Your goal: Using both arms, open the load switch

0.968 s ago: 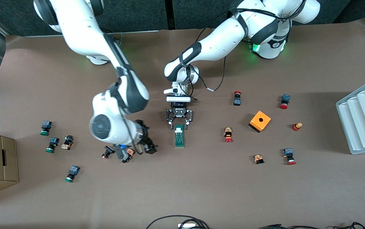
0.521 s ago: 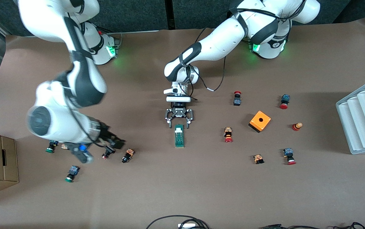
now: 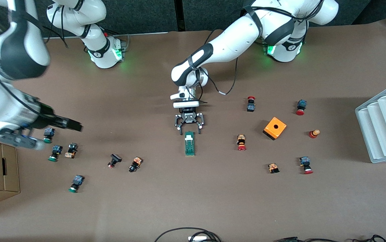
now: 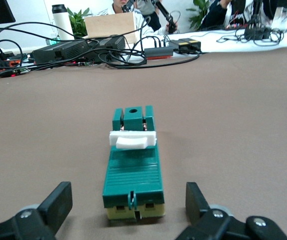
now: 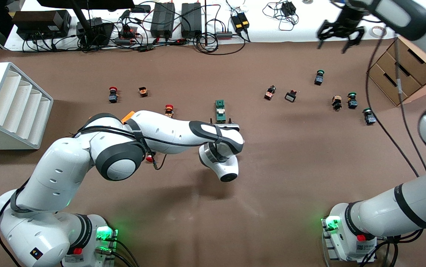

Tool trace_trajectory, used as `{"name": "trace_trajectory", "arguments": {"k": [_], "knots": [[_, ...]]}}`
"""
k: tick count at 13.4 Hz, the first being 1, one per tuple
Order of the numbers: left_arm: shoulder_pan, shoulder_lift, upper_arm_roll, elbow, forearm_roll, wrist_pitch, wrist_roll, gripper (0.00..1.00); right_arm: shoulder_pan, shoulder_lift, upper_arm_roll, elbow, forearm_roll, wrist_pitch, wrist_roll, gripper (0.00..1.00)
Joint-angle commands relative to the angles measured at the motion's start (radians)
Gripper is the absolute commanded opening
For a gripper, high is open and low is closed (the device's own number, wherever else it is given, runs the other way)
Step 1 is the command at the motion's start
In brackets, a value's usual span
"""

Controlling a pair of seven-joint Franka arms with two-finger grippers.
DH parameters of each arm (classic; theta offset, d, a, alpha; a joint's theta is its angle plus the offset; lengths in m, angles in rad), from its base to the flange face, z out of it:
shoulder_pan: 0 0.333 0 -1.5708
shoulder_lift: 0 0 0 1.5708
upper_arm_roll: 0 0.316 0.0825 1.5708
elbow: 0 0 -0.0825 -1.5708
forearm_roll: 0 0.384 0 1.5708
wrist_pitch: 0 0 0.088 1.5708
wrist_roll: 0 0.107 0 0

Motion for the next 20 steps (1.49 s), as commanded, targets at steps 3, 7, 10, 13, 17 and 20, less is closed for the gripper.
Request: {"name": "trace_trajectory", "arguments": {"k": [3, 7, 10, 13, 17, 20], "knots": [[-0.004, -0.071, -0.017, -0.005, -0.173, 0.008, 0.255, 1.0, -0.106, -0.117, 0.018, -0.088, -0.079, 0.019, -0.308, 1.0], [-0.004, -0.099, -0.026, 0.016, -0.282, 0.008, 0.41, 1.0, -0.106, -0.112, 0.016, -0.073, -0.117, 0.015, -0.336, 1.0], [-0.004, -0.14, -0.037, 0.054, -0.437, 0.008, 0.629, 1.0, -0.103, -0.101, 0.018, -0.063, -0.125, 0.021, -0.335, 1.0], [-0.002, -0.179, -0.037, 0.1, -0.578, 0.007, 0.847, 1.0, -0.103, -0.1, 0.016, -0.042, -0.132, 0.01, -0.333, 1.0], [0.036, -0.248, -0.037, 0.125, -0.746, 0.007, 1.136, 1.0, -0.104, -0.094, 0.018, -0.036, -0.155, 0.015, -0.335, 1.0], [0.079, -0.306, -0.037, 0.131, -0.879, 0.008, 1.332, 1.0, -0.106, -0.092, 0.018, -0.033, -0.148, 0.012, -0.327, 1.0]]}}
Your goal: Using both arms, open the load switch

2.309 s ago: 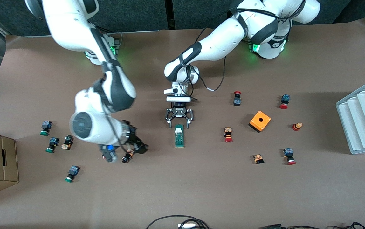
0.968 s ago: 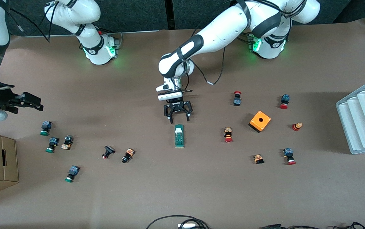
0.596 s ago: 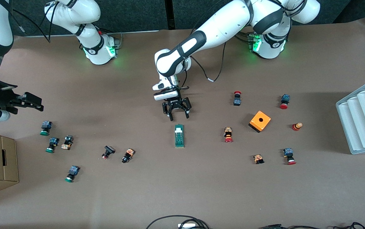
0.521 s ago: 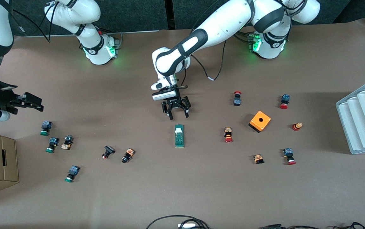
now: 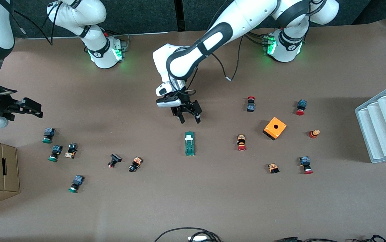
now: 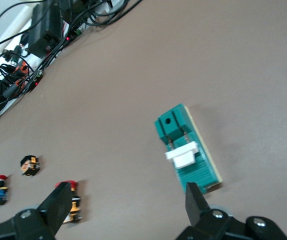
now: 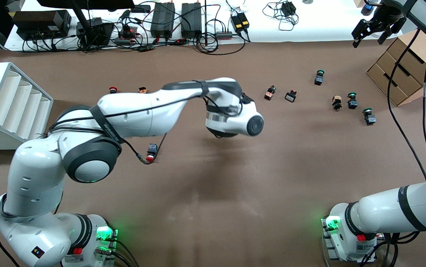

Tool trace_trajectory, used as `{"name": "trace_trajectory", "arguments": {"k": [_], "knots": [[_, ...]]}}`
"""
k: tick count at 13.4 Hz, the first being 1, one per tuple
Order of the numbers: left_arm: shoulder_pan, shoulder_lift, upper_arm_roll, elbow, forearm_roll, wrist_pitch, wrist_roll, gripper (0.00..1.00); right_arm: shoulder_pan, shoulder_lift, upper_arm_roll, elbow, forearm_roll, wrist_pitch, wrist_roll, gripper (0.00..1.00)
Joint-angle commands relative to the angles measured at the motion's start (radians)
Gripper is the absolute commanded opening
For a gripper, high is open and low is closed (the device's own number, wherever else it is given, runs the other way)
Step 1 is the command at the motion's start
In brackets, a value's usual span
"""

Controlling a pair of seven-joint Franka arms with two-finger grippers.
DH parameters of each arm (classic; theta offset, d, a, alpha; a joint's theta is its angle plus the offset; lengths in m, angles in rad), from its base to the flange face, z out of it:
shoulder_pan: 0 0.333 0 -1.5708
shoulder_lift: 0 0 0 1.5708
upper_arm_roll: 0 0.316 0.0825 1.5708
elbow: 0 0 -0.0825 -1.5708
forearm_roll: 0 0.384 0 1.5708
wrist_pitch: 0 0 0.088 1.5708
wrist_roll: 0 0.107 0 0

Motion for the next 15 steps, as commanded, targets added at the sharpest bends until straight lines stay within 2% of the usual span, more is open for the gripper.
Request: {"name": "trace_trajectory", "arguments": {"k": [1, 4, 8, 15], "knots": [[0.034, -0.06, 0.001, 0.009, -0.113, 0.005, 0.155, 1.0, -0.003, 0.007, 0.005, 0.014, -0.014, 0.003, -0.002, 1.0], [0.078, -0.095, 0.003, 0.069, -0.266, 0.004, 0.327, 1.0, -0.002, 0.013, 0.005, 0.014, -0.015, 0.0, -0.01, 1.0], [0.173, -0.187, 0.003, 0.072, -0.45, 0.004, 0.52, 1.0, -0.002, 0.013, 0.005, 0.014, -0.015, 0.0, -0.011, 1.0], [0.397, -0.36, 0.005, 0.072, -0.788, -0.047, 0.796, 1.0, -0.002, 0.013, 0.005, 0.014, -0.017, 0.0, -0.011, 1.0]]}}
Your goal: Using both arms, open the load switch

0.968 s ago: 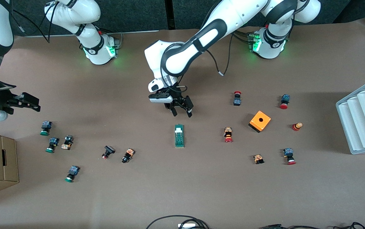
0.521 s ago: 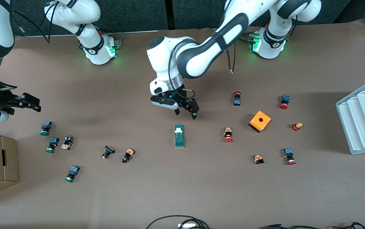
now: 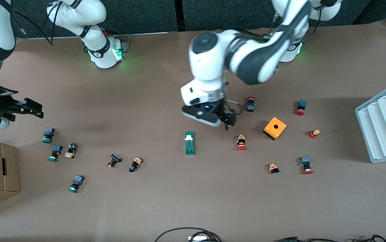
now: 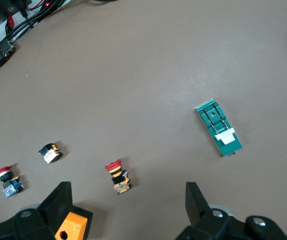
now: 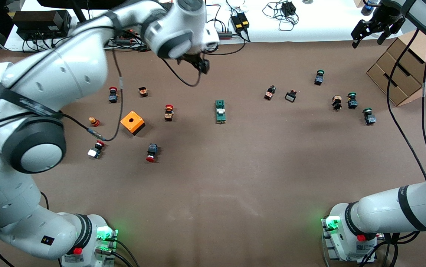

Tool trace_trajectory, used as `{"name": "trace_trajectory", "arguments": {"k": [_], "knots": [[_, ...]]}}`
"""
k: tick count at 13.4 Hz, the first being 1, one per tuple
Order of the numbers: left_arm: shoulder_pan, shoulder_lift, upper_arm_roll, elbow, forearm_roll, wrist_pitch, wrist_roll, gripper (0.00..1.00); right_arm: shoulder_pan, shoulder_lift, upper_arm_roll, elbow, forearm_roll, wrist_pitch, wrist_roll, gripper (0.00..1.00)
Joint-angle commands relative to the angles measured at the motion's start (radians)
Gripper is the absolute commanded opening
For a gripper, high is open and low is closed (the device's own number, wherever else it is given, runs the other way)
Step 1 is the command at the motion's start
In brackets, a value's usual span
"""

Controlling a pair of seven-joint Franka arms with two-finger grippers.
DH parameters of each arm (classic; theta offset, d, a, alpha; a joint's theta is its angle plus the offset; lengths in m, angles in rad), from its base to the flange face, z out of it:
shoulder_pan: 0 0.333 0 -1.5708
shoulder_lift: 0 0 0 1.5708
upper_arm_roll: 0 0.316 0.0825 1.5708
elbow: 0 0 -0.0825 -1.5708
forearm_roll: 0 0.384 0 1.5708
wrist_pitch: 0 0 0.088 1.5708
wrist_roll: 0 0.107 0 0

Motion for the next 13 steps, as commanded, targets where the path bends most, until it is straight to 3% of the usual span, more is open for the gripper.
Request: {"name": "trace_trajectory", "arguments": {"k": [1, 6, 13], "knots": [[0.092, -0.079, -0.006, -0.023, -0.098, -0.064, 0.064, 1.0, -0.002, 0.009, 0.003, 0.014, -0.015, 0.0, -0.008, 1.0], [0.252, -0.188, -0.005, -0.023, -0.235, -0.255, 0.184, 1.0, -0.002, 0.01, 0.003, 0.014, -0.017, 0.0, -0.008, 1.0], [0.454, -0.228, -0.001, -0.026, -0.325, -0.33, 0.294, 1.0, -0.002, 0.01, 0.003, 0.014, -0.017, 0.0, -0.008, 1.0]]}}
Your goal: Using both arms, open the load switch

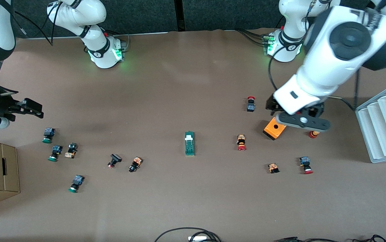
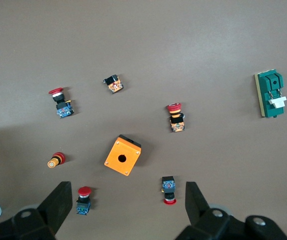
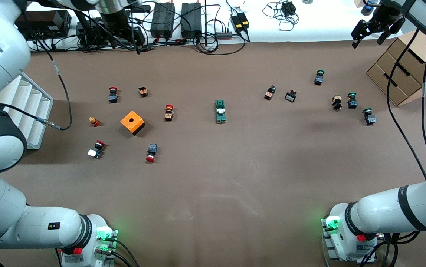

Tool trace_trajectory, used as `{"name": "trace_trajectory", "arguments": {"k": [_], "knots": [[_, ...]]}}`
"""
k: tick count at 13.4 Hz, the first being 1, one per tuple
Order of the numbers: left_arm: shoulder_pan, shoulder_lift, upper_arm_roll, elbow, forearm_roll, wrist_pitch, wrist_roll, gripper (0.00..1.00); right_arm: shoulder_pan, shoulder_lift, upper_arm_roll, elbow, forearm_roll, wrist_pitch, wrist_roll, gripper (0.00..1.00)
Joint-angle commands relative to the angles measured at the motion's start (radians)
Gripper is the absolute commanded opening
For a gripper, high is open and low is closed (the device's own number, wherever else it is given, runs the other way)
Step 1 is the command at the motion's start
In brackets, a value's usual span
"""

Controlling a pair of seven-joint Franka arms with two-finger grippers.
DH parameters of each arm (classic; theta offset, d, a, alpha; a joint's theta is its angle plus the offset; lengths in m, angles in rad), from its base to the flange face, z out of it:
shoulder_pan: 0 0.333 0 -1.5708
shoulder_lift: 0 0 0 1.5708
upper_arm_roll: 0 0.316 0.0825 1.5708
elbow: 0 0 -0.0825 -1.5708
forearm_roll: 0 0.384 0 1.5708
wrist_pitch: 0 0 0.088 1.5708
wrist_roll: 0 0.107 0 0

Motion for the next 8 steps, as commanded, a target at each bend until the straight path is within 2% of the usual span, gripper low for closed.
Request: {"name": "trace_trajectory", "arguments": {"k": [1, 3, 4, 7, 8], "knots": [[0.096, -0.042, -0.007, -0.023, -0.038, -0.053, 0.086, 1.0, -0.002, 0.01, 0.003, 0.014, -0.017, 0.0, -0.008, 1.0], [0.133, -0.042, -0.005, -0.023, -0.04, -0.058, 0.103, 1.0, -0.002, 0.01, 0.003, 0.014, -0.017, 0.0, -0.008, 1.0], [0.125, -0.061, 0.025, -0.032, -0.053, -0.055, 0.119, 1.0, -0.002, 0.01, 0.003, 0.014, -0.017, 0.0, -0.008, 1.0], [-0.071, -0.133, 0.321, -0.127, -0.115, -0.026, 0.161, 1.0, -0.002, 0.01, 0.003, 0.014, -0.017, 0.0, -0.006, 1.0], [-0.084, -0.178, 0.361, -0.19, -0.112, 0.012, 0.184, 1.0, -0.002, 0.01, 0.003, 0.014, -0.017, 0.0, -0.008, 1.0]]}}
